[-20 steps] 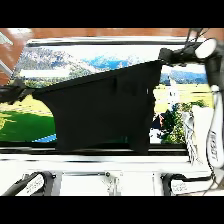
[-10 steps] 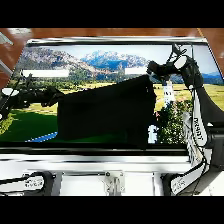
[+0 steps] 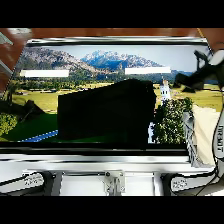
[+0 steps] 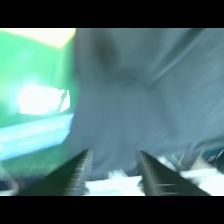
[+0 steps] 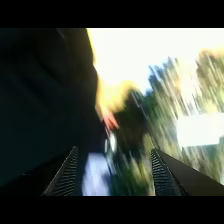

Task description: Fold the shirts.

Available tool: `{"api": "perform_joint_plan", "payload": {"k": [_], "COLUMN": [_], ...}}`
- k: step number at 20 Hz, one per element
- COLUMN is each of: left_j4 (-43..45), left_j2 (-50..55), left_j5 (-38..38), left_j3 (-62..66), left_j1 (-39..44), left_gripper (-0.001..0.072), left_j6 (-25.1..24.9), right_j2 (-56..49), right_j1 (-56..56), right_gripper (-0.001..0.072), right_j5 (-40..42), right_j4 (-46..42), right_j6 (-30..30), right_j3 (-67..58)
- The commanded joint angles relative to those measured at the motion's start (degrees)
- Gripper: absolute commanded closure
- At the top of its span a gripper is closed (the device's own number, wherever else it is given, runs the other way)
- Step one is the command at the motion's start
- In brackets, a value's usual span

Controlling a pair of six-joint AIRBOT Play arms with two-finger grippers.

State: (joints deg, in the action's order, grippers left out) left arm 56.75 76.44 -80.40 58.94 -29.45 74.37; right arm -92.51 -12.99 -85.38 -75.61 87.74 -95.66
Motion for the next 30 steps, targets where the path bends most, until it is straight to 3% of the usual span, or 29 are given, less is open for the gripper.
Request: {"api": "perform_joint_plan", "payload": {"k": [1,4,7,12,13,15,16,17,18,19,23,30], "left_j4": [3.87,2.60,-6.69,-14.32,-14.97,-16.79,-18.25,-19.47,-20.02,-20.04,-19.89,-20.72], "left_j2": [-7.30,-8.92,-8.92,-8.87,-8.81,-7.91,-7.04,-6.16,-5.51,-5.40,-5.88,-10.58], "left_j5": [0.02,1.81,7.13,15.96,17.11,20.33,21.49,21.90,21.90,21.62,17.53,14.71], "left_j3": [-15.67,-26.62,-32.98,-34.86,-34.86,-34.86,-34.86,-34.84,-34.82,-34.77,-33.83,-30.51], "left_j1": [-3.98,-3.98,-3.98,-2.89,-1.84,1.57,3.72,5.53,7.06,7.89,7.23,6.21], "left_gripper": [0.0001,0.0002,0.0002,0.0009,0.0061,0.0084,0.0142,0.0287,0.0530,0.0667,0.0669,0.0669], "left_j6": [-0.92,-5.42,-9.51,-10.71,-10.71,-10.62,-10.45,-10.47,-10.54,-10.88,-11.89,-12.15], "right_j2": [2.01,2.03,2.03,2.03,2.03,2.03,2.03,2.03,2.03,2.01,1.79,-2.54], "right_j1": [-6.36,-5.20,-1.31,2.84,2.86,2.86,2.82,2.80,2.80,2.80,2.47,7.89], "right_gripper": [0.0120,0.0122,0.0122,0.0122,0.0122,0.0122,0.0122,0.0122,0.0121,0.0121,0.0121,0.0122], "right_j5": [-11.28,-9.09,-4.79,-1.18,-0.81,-0.17,-0.04,0.11,0.33,0.48,1.79,15.15], "right_j4": [11.76,17.62,17.00,16.55,16.61,16.57,16.55,16.00,14.58,12.20,10.80,15.65], "right_j6": [-2.10,-3.41,-4.94,-6.01,-5.99,-5.92,-5.88,-5.42,-4.42,-3.19,-2.95,-1.18], "right_j3": [8.50,17.07,20.79,20.87,20.87,20.87,20.87,20.87,20.87,20.92,26.21,30.03]}}
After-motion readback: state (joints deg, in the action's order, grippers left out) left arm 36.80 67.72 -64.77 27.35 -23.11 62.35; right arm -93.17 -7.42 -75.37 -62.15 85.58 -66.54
